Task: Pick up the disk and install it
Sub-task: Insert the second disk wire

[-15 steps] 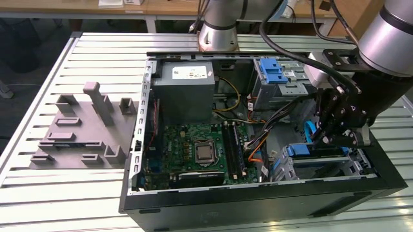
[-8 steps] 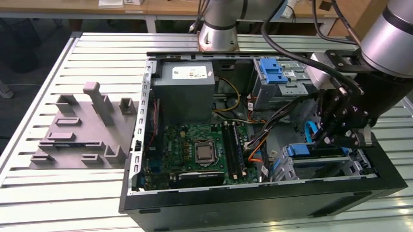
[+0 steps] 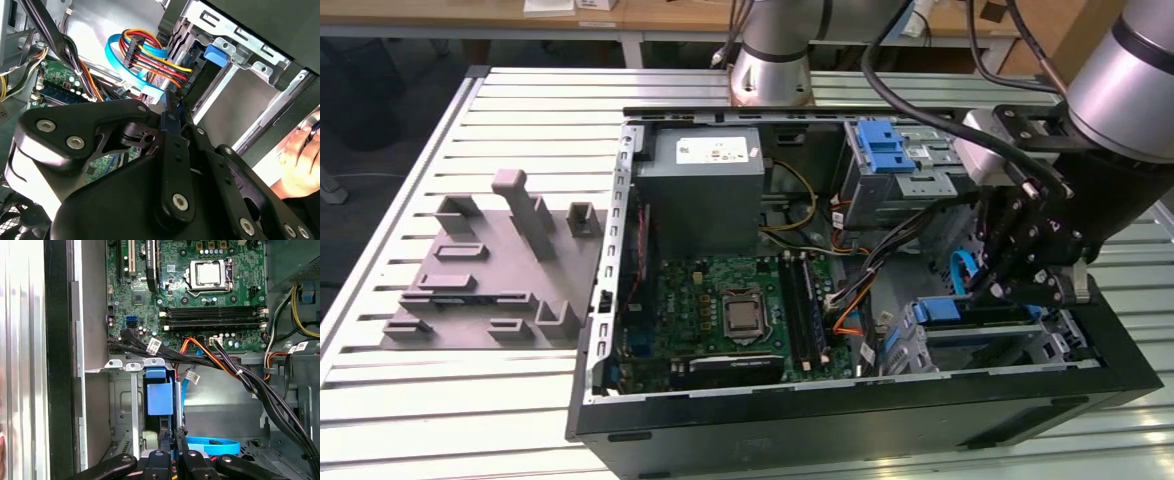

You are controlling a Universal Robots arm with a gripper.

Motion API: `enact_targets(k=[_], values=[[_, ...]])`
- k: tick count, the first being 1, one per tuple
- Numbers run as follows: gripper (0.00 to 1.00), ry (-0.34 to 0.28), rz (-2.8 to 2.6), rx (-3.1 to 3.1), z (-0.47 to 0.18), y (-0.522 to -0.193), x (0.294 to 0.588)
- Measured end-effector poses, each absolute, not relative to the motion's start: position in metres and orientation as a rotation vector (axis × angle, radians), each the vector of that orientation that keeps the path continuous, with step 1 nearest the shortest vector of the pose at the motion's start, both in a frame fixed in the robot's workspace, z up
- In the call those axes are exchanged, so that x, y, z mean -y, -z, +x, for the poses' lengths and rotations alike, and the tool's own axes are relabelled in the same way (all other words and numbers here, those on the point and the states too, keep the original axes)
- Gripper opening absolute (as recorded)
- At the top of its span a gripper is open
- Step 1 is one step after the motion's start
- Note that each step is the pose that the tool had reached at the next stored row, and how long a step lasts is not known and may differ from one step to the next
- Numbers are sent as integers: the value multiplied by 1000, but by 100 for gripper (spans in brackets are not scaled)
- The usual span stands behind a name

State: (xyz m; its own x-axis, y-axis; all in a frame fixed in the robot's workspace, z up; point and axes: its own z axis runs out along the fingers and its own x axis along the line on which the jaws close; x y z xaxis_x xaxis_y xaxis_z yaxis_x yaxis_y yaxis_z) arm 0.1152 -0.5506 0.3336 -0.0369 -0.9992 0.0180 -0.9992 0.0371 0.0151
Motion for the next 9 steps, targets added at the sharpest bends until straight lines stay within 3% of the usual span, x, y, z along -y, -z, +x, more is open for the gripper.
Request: enact_targets(k=[9], values=[[16,-2,2164,2245,115,-331,551]])
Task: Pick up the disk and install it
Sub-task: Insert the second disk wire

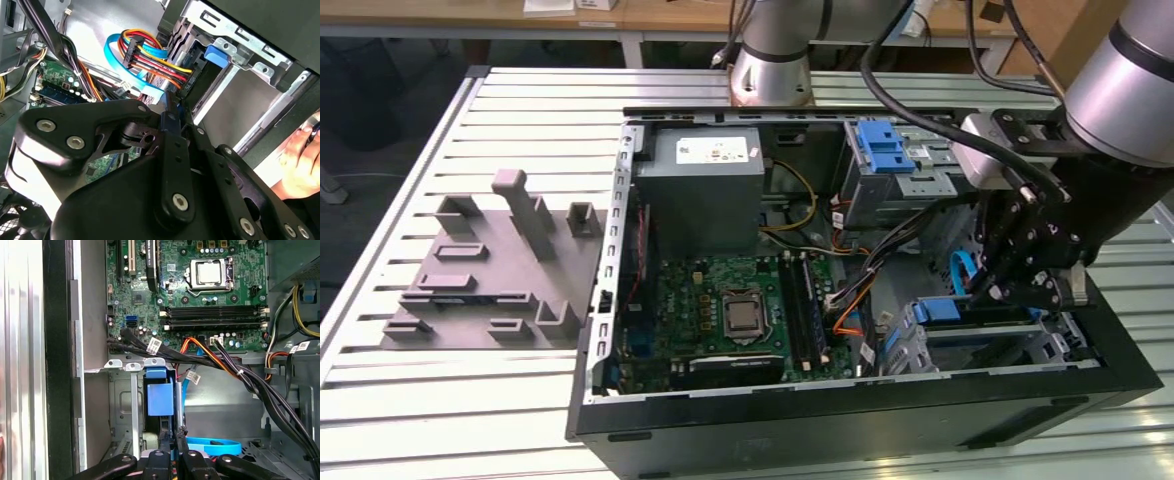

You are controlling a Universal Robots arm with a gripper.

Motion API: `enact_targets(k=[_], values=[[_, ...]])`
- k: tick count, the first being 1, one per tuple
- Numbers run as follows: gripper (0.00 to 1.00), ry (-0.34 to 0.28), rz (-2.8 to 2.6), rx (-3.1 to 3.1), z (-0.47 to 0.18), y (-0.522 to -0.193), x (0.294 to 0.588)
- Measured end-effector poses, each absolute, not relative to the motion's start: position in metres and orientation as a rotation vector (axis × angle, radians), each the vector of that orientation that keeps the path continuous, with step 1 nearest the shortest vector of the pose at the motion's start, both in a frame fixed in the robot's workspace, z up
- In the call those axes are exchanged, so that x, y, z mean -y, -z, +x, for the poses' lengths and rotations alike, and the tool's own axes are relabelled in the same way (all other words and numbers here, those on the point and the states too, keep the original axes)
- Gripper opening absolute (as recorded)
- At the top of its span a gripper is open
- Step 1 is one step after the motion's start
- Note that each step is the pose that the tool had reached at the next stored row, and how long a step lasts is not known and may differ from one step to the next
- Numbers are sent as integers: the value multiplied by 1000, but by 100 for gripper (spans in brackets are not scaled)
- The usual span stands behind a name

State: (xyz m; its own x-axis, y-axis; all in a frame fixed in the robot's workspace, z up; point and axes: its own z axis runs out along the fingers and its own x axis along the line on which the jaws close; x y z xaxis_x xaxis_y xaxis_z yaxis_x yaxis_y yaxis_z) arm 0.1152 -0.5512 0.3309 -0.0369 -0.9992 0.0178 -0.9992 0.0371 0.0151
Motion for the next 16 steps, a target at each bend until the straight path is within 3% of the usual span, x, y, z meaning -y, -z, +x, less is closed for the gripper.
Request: enact_targets(k=[15,16], values=[[17,-2,2164,2245,115,-330,552],[23,-2,2164,2245,115,-330,553]])
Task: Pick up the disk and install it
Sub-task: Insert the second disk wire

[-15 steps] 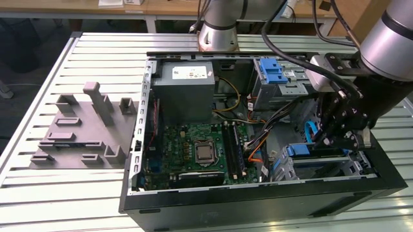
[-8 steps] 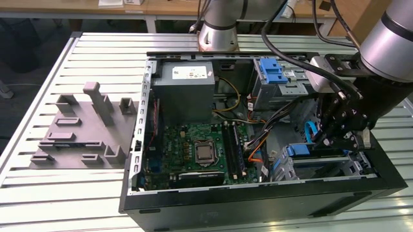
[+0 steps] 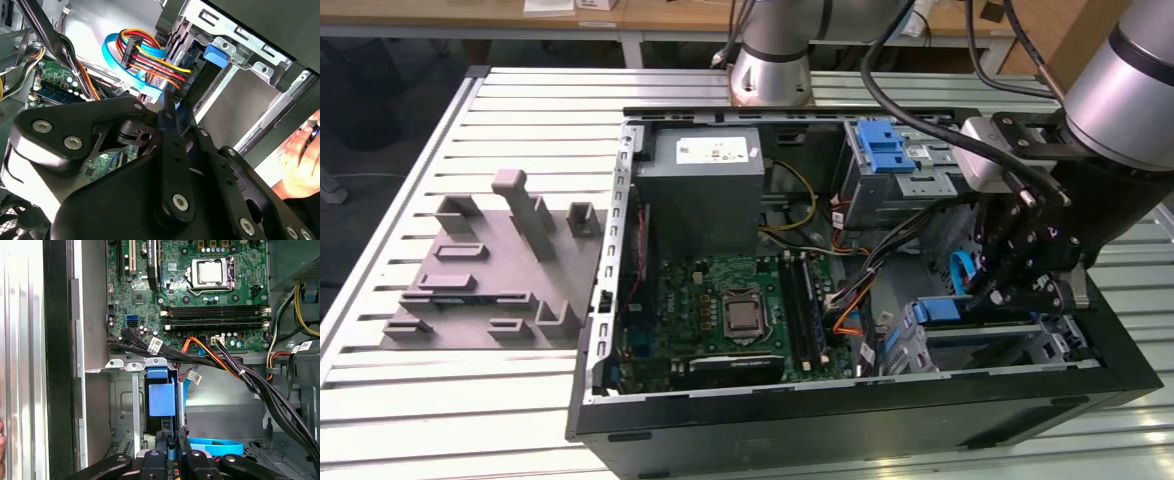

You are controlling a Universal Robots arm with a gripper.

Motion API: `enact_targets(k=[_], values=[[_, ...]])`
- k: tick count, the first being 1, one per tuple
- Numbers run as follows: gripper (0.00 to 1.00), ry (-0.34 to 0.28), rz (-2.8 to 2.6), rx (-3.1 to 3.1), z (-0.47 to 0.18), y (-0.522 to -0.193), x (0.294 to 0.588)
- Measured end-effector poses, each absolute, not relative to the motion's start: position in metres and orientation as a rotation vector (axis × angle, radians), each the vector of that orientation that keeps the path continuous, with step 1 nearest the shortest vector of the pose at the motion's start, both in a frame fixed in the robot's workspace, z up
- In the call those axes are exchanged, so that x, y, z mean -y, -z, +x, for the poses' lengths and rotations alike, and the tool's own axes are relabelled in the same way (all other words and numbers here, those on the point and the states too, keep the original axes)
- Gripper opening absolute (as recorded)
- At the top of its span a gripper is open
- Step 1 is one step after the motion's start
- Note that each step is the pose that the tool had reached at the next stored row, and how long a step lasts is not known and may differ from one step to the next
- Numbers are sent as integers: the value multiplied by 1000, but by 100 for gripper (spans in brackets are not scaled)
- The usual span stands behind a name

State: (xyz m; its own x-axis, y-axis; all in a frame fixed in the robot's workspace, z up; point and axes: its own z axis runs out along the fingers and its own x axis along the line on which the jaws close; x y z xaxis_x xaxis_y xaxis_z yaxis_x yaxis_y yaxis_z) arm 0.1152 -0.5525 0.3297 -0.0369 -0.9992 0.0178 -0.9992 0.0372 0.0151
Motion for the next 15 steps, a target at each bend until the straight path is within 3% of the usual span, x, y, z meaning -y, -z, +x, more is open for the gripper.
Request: enact_targets(k=[6,9,15], values=[[24,-2,2164,2245,115,-330,553],[36,-2,2164,2245,115,-330,553],[36,-2,2164,2245,115,-330,553]])
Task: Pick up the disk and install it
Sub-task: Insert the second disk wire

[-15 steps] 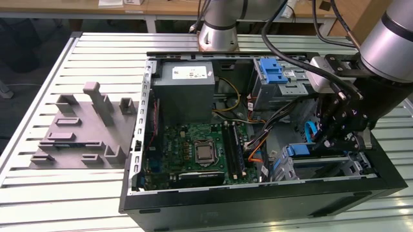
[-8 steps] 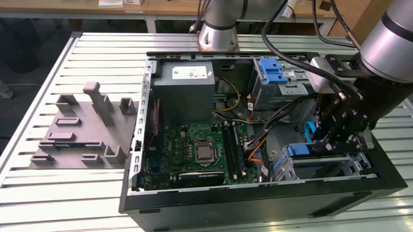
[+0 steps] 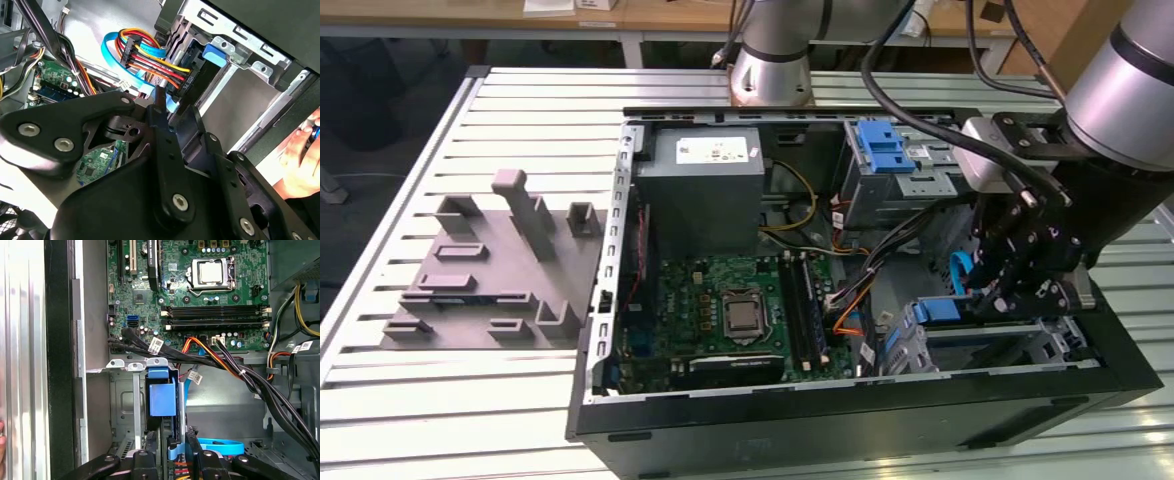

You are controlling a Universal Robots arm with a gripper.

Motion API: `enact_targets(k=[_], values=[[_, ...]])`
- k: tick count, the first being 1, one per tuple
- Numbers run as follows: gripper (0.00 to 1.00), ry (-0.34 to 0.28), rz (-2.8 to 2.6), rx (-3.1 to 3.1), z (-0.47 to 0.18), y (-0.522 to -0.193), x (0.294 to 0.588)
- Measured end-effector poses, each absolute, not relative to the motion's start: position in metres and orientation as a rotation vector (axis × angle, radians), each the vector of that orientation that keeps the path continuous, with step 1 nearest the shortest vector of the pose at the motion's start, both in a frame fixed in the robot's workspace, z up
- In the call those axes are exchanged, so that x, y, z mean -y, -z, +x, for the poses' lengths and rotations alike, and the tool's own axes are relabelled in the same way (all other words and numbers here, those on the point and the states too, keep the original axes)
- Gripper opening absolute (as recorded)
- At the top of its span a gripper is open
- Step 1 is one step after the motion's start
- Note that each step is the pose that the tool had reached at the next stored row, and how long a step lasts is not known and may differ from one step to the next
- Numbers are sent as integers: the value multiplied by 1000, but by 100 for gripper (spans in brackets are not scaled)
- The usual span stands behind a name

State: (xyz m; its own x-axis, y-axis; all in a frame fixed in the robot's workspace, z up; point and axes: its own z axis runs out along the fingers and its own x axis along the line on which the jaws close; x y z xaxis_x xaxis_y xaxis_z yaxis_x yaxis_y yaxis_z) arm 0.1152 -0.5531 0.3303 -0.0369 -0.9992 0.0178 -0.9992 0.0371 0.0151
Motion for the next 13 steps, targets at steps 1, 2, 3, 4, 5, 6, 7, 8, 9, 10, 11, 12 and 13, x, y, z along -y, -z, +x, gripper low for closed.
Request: enact_targets(k=[1,2,3,4,5,6,7,8,9,10,11,12,13], values=[[36,-2,2164,2245,115,-331,553],[36,-2,2164,2245,115,-331,553],[36,-2,2164,2245,115,-331,553],[36,-2,2164,2245,115,-331,553],[36,-2,2164,2245,115,-331,553],[36,-2,2164,2245,115,-331,553],[36,-2,2164,2245,115,-332,553],[36,-2,2164,2245,115,-332,553],[36,-2,2164,2245,115,-332,553],[36,-2,2164,2245,115,-332,553],[36,-2,2164,2245,115,-333,553],[36,-2,2164,2245,115,-333,553],[36,-2,2164,2245,115,-333,553]])
